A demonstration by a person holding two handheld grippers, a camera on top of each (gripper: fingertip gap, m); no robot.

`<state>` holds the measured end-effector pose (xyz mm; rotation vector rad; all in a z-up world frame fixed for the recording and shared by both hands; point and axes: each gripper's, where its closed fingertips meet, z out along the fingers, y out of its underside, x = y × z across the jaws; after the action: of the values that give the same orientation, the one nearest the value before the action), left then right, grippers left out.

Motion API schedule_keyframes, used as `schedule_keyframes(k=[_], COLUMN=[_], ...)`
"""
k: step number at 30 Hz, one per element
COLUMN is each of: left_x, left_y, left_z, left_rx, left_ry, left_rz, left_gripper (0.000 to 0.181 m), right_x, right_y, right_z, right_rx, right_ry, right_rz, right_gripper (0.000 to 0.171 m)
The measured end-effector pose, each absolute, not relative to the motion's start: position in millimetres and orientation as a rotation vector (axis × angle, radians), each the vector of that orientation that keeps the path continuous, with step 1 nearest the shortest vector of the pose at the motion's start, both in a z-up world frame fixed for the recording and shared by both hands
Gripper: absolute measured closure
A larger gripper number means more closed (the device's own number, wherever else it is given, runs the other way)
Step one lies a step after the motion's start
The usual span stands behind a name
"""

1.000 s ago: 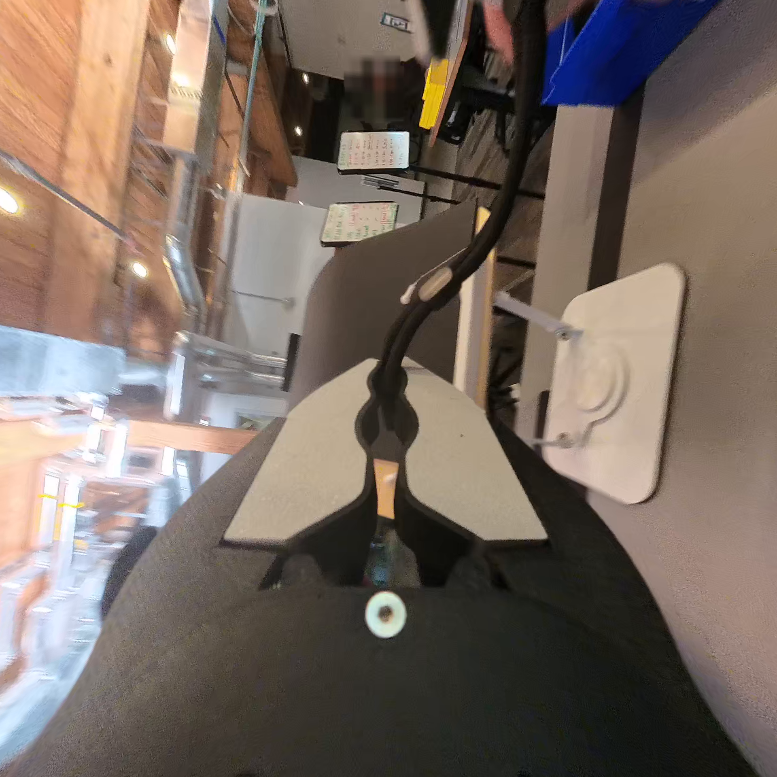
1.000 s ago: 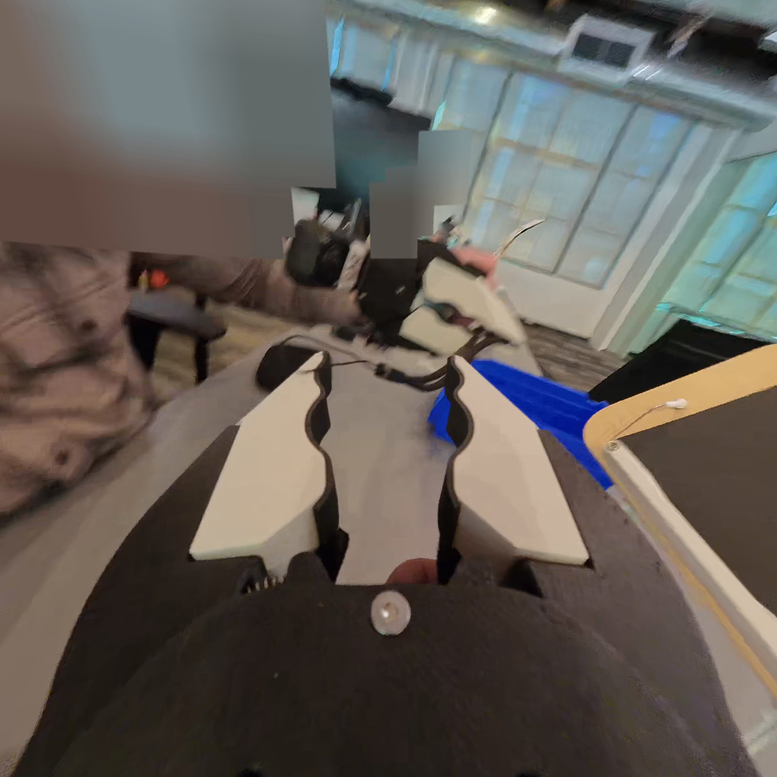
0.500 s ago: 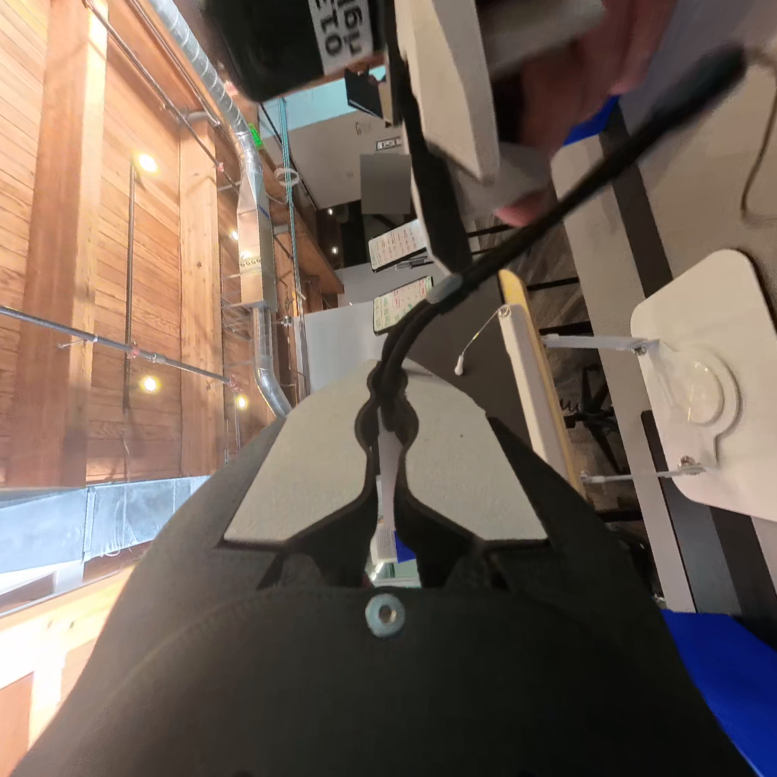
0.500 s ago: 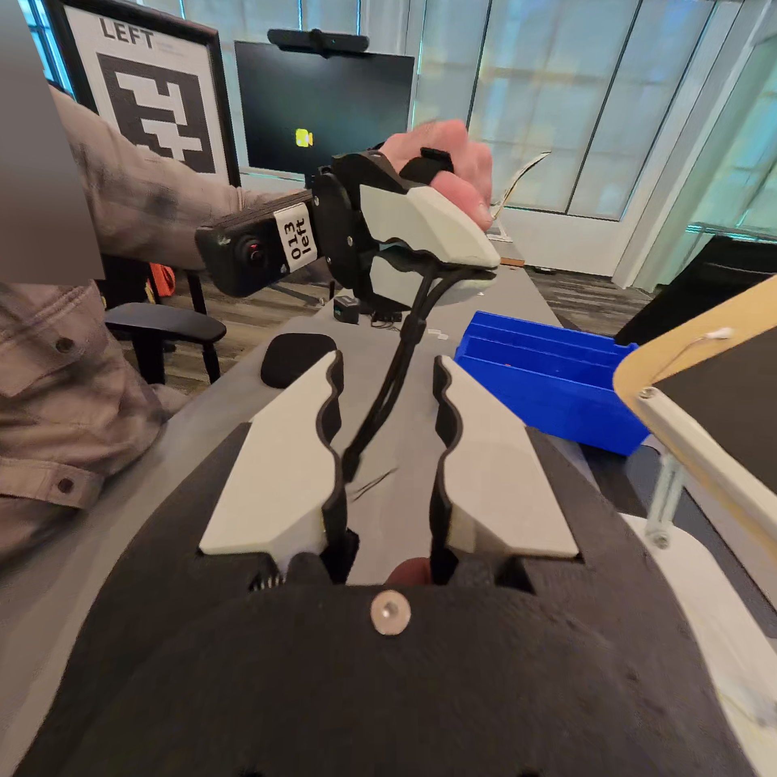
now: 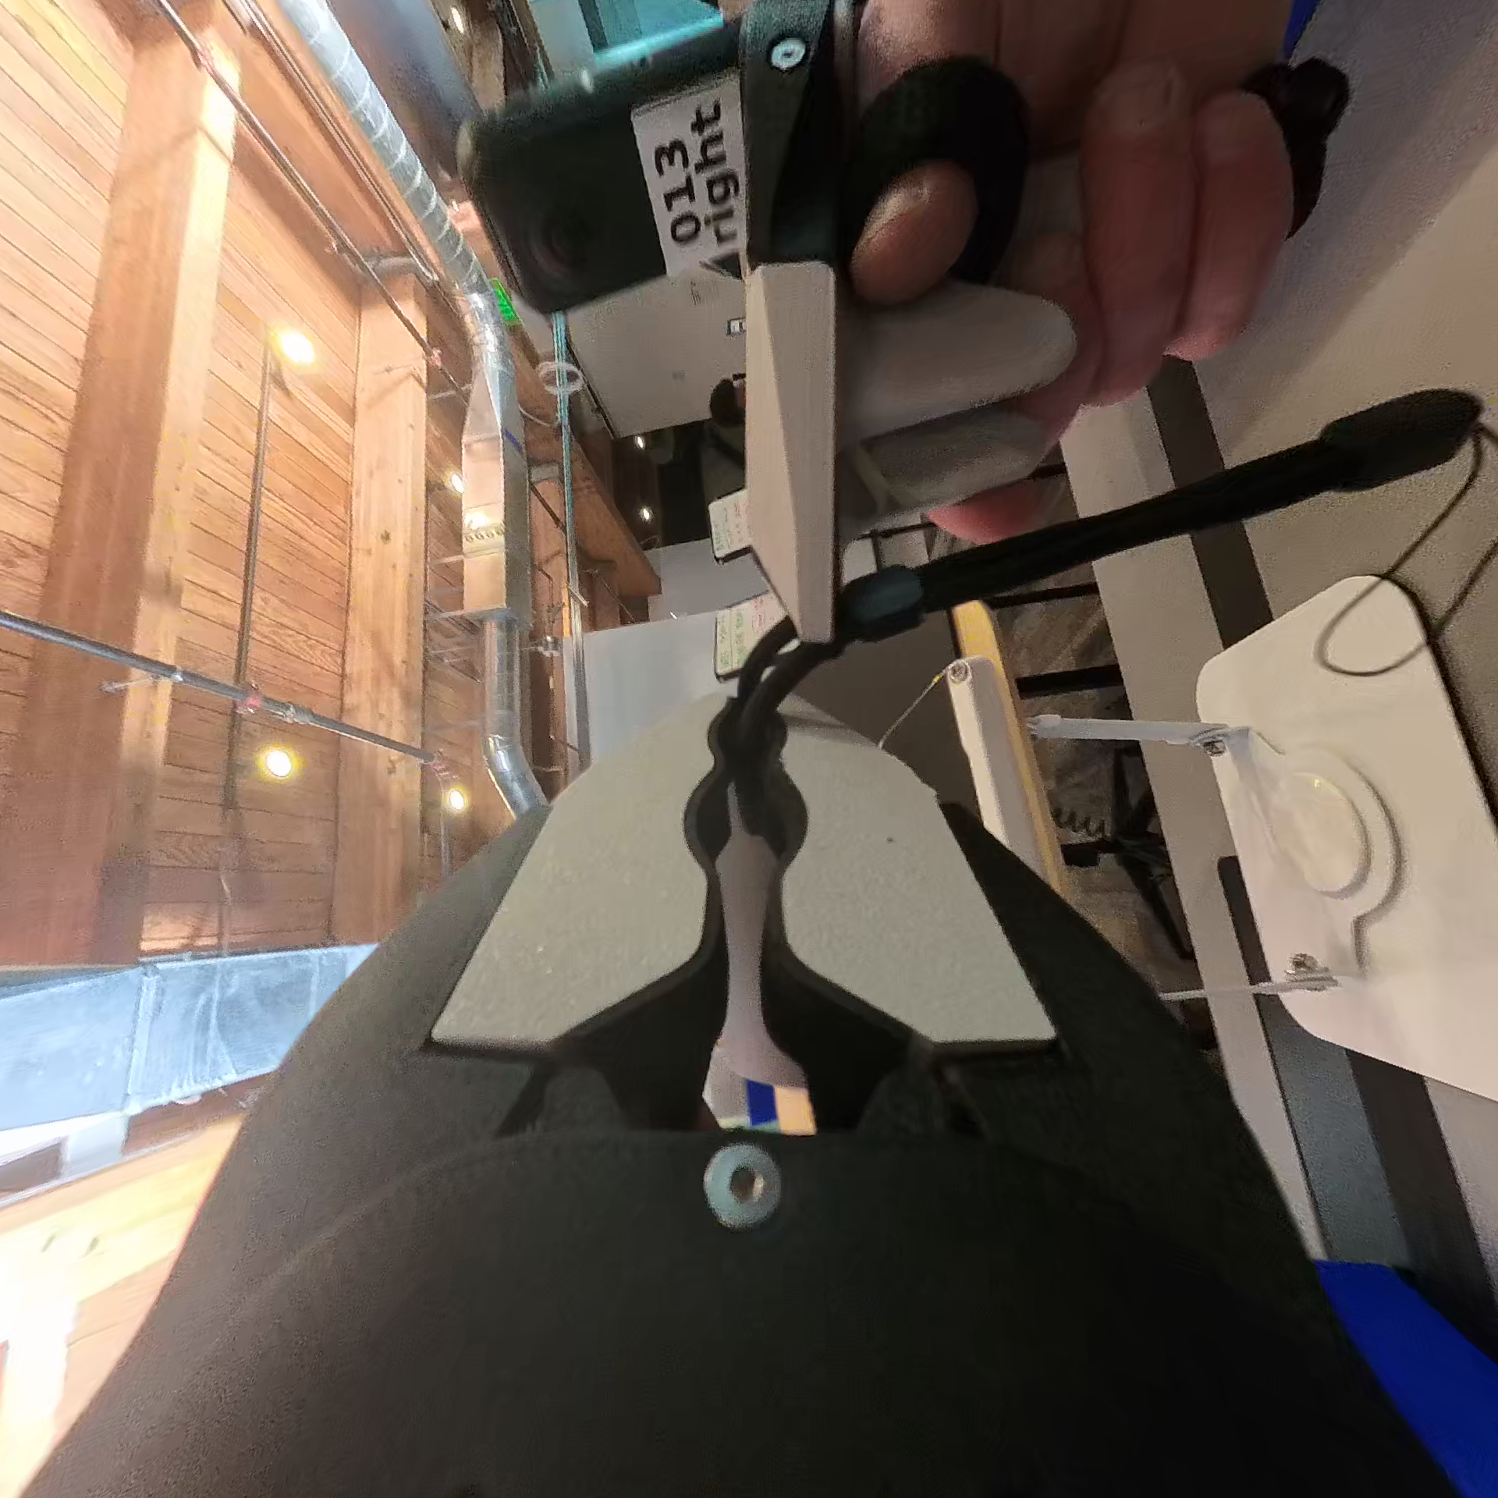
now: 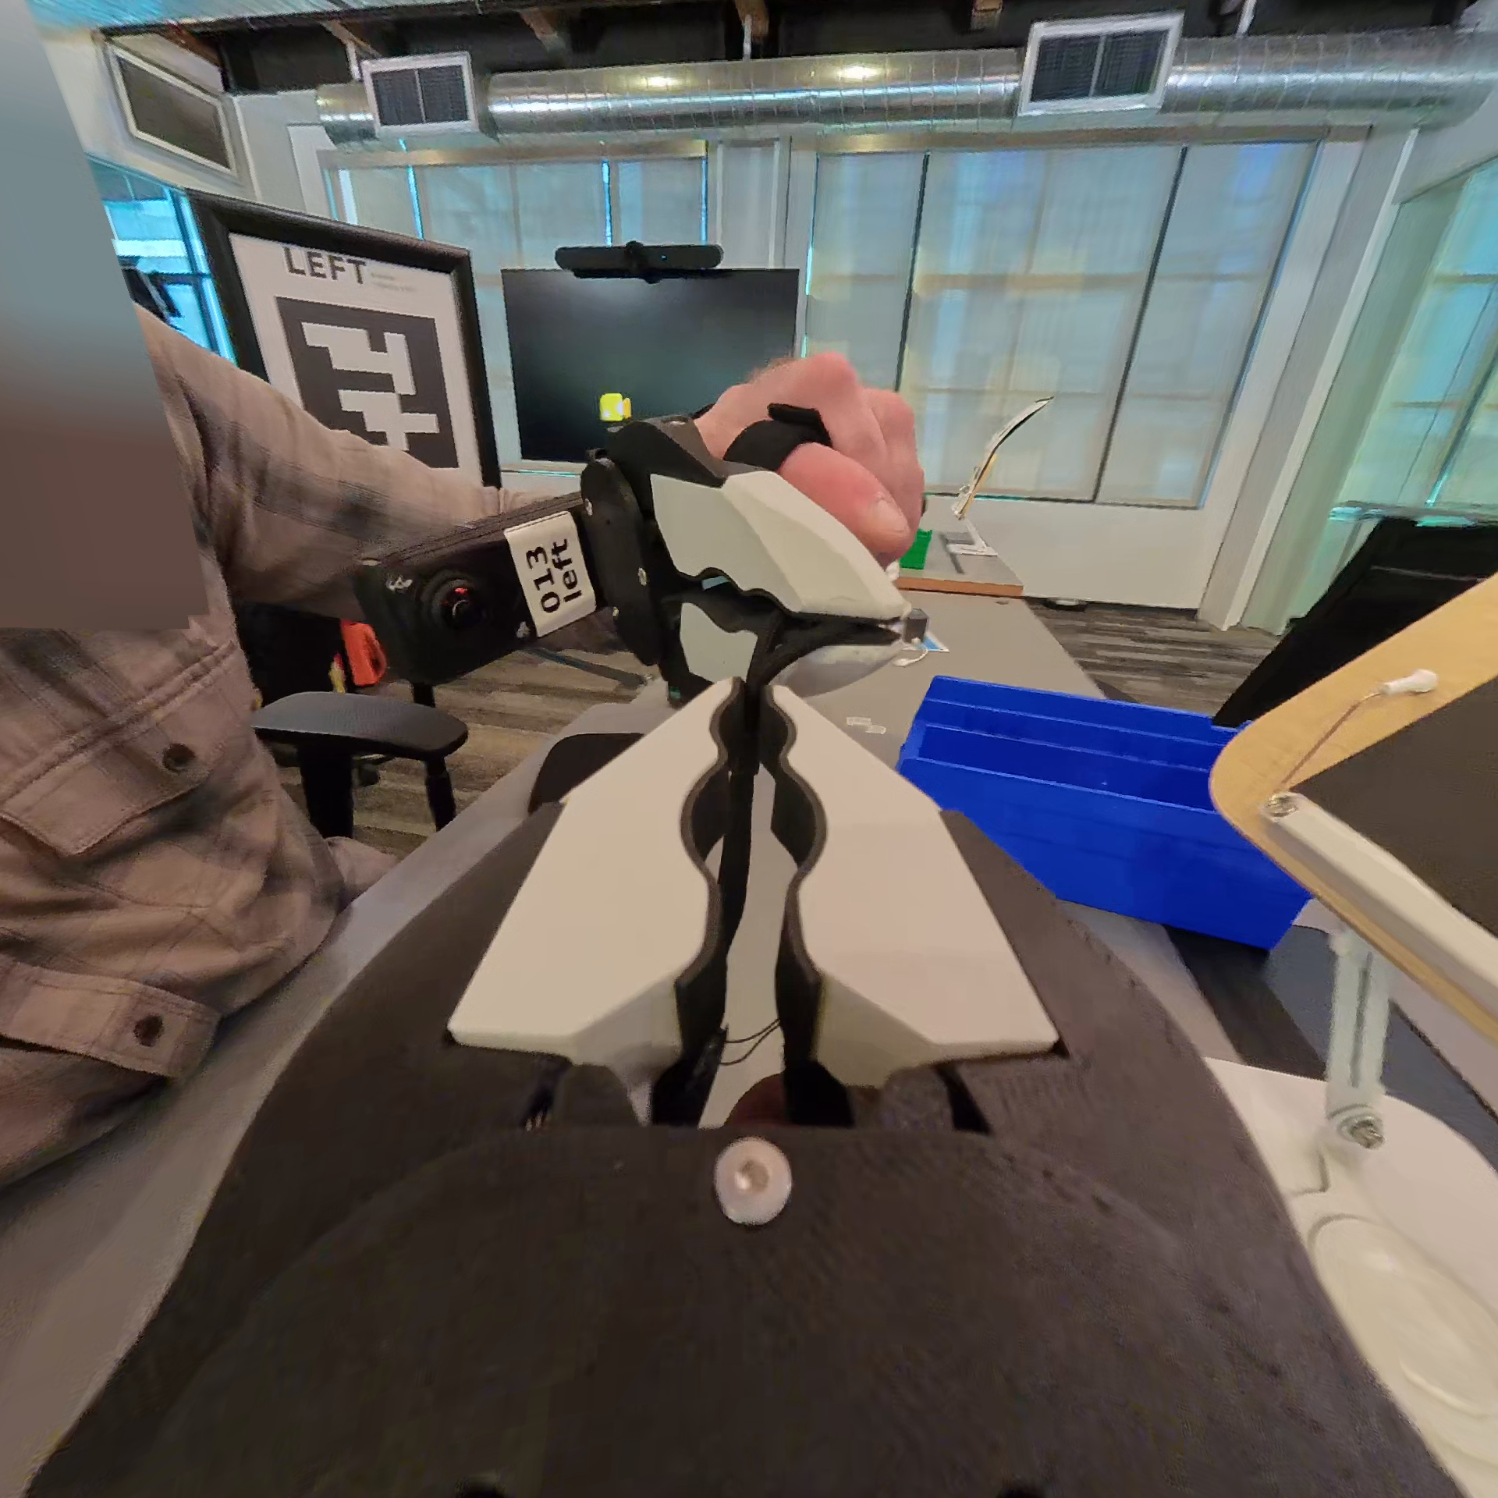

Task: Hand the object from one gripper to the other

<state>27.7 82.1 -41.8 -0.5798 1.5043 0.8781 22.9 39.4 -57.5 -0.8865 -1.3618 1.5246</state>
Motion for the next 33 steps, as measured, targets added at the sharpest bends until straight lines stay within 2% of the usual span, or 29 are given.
schedule_keyframes(k=[2,5,7,11,14,15,19,23,26,28,31,33], left_x=[23,9,0,10,27,30,22,35,47,53,60,60], left_y=[86,96,97,77,61,60,71,68,65,66,65,64], left_z=[-39,-36,-34,-43,-49,-56,-70,-66,-61,-62,-64,-61], left_rx=[-0.652,-0.894,-1.084,-1.429,-1.489,-1.499,-1.448,-1.351,-1.298,-1.297,-1.294,-1.281], left_ry=[1.472,1.397,1.295,1.032,0.779,0.735,0.488,0.375,0.381,0.393,0.427,0.421], left_rz=[0.848,0.735,0.556,-0.073,-0.543,-0.61,-0.75,-0.973,-1.033,-1.034,-1.037,-1.04], left_gripper=[0.177,0.136,0.123,0.118,0.118,0.113,0.109,0.114,0.128,0.144,0.151,0.163], right_x=[25,29,35,48,57,58,66,66,67,67,66,66], right_y=[47,61,70,84,87,87,80,74,75,75,76,76], right_z=[-52,-42,-33,-12,-1,1,12,18,19,19,19,18], right_rx=[-0.89,-0.889,-0.874,-0.793,-0.723,-0.71,-0.655,-0.636,-0.635,-0.638,-0.641,-0.642], right_ry=[-1.312,-1.216,-1.132,-0.927,-0.784,-0.756,-0.683,-0.664,-0.654,-0.651,-0.647,-0.652], right_rz=[1.517,1.508,1.508,1.534,1.58,1.588,1.633,1.641,1.643,1.64,1.639,1.636], right_gripper=[0.171,0.171,0.171,0.171,0.171,0.171,0.171,0.171,0.171,0.171,0.171,0.171])
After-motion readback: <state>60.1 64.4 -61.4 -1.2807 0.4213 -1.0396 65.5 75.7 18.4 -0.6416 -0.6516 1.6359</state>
